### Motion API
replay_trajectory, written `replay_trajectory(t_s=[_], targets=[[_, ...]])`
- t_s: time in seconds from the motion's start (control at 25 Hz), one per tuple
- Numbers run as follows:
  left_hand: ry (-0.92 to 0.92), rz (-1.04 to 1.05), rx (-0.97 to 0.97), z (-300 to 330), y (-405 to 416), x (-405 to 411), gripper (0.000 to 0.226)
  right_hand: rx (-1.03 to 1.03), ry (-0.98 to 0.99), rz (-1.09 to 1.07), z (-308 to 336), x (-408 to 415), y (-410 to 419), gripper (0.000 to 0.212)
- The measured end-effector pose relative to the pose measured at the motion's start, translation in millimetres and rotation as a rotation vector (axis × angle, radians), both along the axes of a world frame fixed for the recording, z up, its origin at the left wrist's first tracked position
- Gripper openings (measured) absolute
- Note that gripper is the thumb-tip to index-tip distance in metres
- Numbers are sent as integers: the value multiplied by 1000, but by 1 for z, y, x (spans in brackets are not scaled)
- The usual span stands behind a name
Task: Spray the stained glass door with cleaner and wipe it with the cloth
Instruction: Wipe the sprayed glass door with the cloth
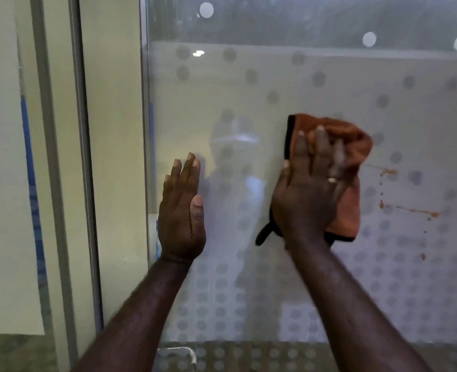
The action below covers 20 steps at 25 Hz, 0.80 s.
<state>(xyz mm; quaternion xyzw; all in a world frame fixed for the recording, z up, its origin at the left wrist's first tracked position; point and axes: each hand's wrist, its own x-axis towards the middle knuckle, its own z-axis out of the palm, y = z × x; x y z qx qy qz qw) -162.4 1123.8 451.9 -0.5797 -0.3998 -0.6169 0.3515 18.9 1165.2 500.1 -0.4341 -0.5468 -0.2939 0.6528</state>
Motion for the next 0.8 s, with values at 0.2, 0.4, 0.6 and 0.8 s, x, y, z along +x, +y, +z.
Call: replay_trajectory(t_s=[0.2, 0.4, 0.6, 0.8], targets=[[38, 41, 3, -1, 3, 1, 59, 195, -465, -1, 1, -21, -2, 59], [42, 81, 13, 0, 0, 2, 57, -6, -31, -45, 14, 85, 28, 51], [49, 110, 8, 0, 1, 5, 55, 113, -328, 31, -42, 64, 15, 50], [44, 106, 67, -1, 1, 6, 51, 204, -520, 20, 15, 94, 26, 41]])
